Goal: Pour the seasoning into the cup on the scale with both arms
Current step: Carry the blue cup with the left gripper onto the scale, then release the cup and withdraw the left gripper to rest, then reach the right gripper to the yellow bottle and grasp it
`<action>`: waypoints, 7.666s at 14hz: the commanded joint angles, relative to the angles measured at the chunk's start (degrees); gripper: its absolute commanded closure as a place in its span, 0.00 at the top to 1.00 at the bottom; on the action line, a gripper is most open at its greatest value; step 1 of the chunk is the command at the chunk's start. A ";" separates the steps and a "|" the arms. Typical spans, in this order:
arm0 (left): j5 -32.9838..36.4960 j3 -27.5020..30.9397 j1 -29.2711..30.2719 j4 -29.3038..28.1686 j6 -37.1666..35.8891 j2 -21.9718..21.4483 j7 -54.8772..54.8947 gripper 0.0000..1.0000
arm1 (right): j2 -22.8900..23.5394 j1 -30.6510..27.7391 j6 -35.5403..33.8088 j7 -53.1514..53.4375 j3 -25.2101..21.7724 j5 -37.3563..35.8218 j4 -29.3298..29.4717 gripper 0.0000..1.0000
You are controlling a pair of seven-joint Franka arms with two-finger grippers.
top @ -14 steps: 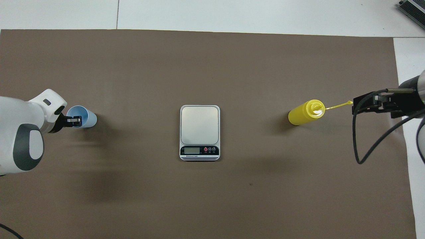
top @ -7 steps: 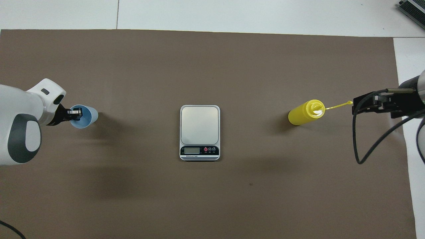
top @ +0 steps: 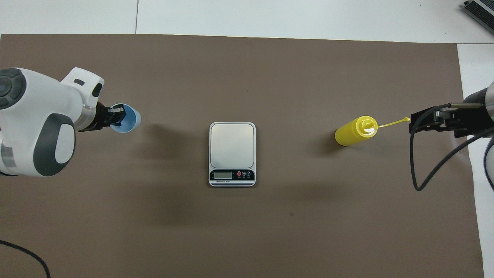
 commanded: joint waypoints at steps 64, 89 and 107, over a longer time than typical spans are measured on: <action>0.49 11.18 2.25 14.51 -28.98 -6.58 30.89 0.96 | -6.55 -14.88 39.19 -90.58 -0.18 47.42 -41.70 1.00; 0.49 11.26 2.25 14.24 -28.98 -7.55 30.28 1.00 | 13.94 -12.60 35.85 -133.85 0.35 85.59 -40.47 1.00; 0.41 11.26 2.25 14.24 -28.98 -7.47 30.28 1.00 | 12.80 -9.88 38.31 -129.73 0.61 87.17 -38.01 0.42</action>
